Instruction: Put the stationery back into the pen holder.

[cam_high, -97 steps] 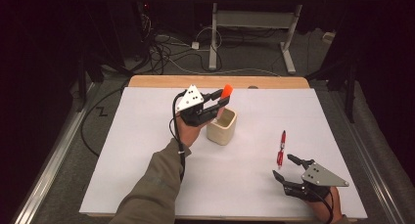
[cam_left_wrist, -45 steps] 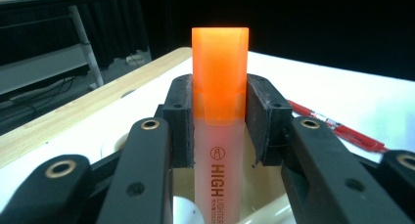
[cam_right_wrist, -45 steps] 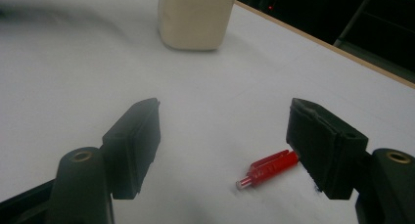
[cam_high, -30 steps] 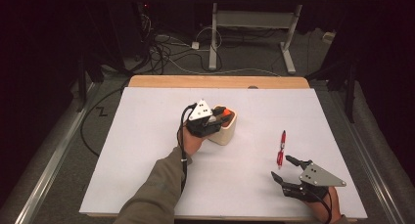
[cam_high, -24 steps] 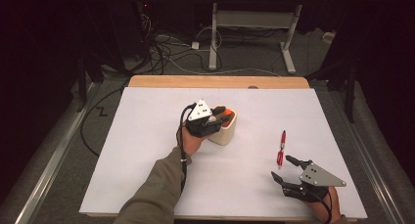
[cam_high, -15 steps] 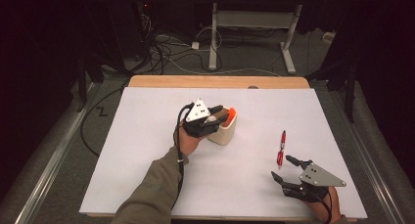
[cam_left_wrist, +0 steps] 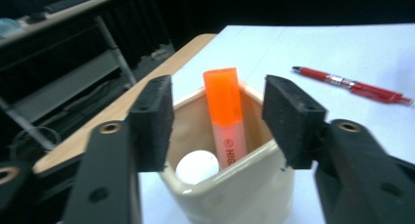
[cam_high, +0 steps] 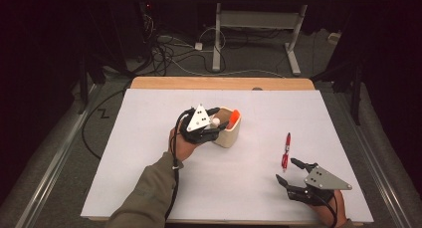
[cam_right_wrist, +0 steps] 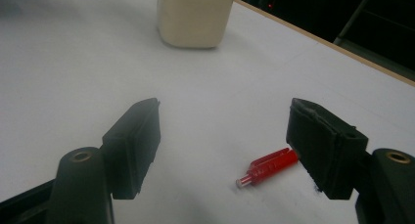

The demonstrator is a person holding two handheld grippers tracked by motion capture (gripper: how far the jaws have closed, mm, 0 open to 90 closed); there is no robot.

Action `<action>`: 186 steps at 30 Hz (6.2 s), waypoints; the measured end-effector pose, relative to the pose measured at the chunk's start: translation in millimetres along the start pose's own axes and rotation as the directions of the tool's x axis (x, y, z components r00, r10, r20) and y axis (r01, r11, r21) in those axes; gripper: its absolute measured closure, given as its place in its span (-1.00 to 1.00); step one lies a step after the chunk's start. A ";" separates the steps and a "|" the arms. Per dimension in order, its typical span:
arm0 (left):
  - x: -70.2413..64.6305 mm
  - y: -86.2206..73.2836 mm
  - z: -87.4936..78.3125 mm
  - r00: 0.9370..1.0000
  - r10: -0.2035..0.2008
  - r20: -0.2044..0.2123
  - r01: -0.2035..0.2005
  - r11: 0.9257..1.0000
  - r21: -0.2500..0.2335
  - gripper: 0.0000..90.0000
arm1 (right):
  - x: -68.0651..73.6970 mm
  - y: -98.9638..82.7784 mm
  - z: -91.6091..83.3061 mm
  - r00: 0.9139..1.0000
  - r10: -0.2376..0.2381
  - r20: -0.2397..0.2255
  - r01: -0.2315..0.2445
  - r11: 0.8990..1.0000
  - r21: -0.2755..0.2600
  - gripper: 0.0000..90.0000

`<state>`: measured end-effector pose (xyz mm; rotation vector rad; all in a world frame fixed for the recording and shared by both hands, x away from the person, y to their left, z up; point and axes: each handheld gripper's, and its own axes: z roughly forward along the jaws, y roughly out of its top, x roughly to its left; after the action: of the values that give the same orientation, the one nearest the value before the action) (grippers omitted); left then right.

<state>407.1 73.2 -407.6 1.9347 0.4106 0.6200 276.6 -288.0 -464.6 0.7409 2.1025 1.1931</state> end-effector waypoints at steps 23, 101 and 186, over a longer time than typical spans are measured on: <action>-18.6 -14.8 -44.0 0.993 0.106 -0.055 -0.104 0.994 0.028 -0.41 | -0.5 -3.0 -4.6 1.000 0.012 0.022 -0.012 1.000 0.001 -0.36; -48.0 -114.4 -128.4 0.998 0.041 -0.047 -0.032 0.984 0.177 -0.57 | -95.7 43.9 98.0 0.873 0.410 0.266 -0.489 0.726 0.484 0.14; -44.0 -115.7 -135.3 0.995 0.024 -0.093 -0.007 0.985 0.173 -0.56 | -45.5 134.6 75.5 0.963 0.263 0.064 -0.237 0.933 -0.270 0.80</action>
<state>290.7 197.3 -475.9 2.0800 0.5244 0.7086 385.0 -220.3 -366.8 0.9430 1.7628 1.5024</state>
